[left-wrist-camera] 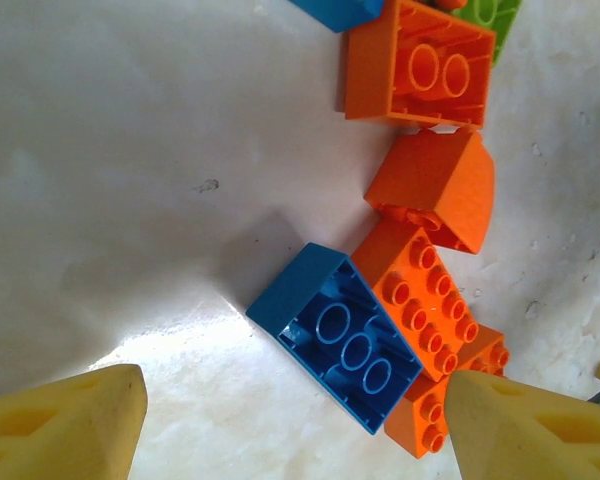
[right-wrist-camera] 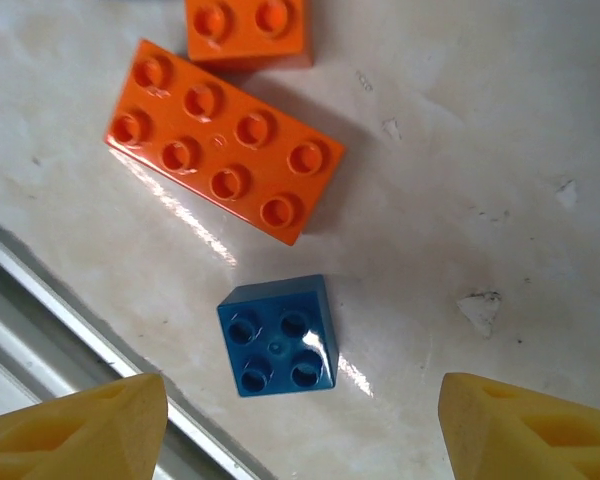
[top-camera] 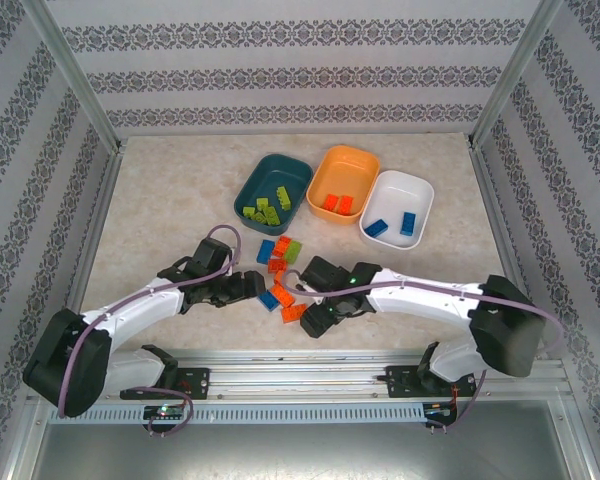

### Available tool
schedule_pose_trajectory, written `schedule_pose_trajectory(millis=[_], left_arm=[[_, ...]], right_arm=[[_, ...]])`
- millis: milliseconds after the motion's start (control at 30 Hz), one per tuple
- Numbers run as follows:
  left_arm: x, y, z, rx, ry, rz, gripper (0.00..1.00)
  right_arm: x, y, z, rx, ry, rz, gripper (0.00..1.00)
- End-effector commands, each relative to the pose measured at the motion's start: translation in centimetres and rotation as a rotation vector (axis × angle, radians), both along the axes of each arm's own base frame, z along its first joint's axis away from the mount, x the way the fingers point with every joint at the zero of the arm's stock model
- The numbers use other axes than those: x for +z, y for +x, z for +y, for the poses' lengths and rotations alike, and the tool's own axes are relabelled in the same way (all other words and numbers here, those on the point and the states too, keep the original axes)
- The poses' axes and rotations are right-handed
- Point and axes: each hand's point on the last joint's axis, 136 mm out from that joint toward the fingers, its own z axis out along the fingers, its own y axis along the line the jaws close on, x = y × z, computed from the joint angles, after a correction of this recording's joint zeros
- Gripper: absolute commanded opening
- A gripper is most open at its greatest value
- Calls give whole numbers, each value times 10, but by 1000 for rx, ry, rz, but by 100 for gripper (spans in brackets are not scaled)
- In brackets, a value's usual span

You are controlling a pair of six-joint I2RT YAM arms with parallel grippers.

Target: Sort the legos into containers by color

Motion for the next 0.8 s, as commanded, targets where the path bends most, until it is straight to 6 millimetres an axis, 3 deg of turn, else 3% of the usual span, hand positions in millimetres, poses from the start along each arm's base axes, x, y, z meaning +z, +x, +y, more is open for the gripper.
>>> schedule_pose_trajectory(millis=[0,300,467,767], left_arm=[[8,5,2,15,-11,-28,79],[7,6,6,12,6,-27,79],[8,6,7,11,9,-26,79],[11,6,9,13,17,-32,80]], right_arm=[[-8,1,3,48,-60,-22,71],[-29,2,10,92,-163,-39,69],[-36,5,9,95,-207,-42,54],[-18,10,2,70,-188,-92,37]])
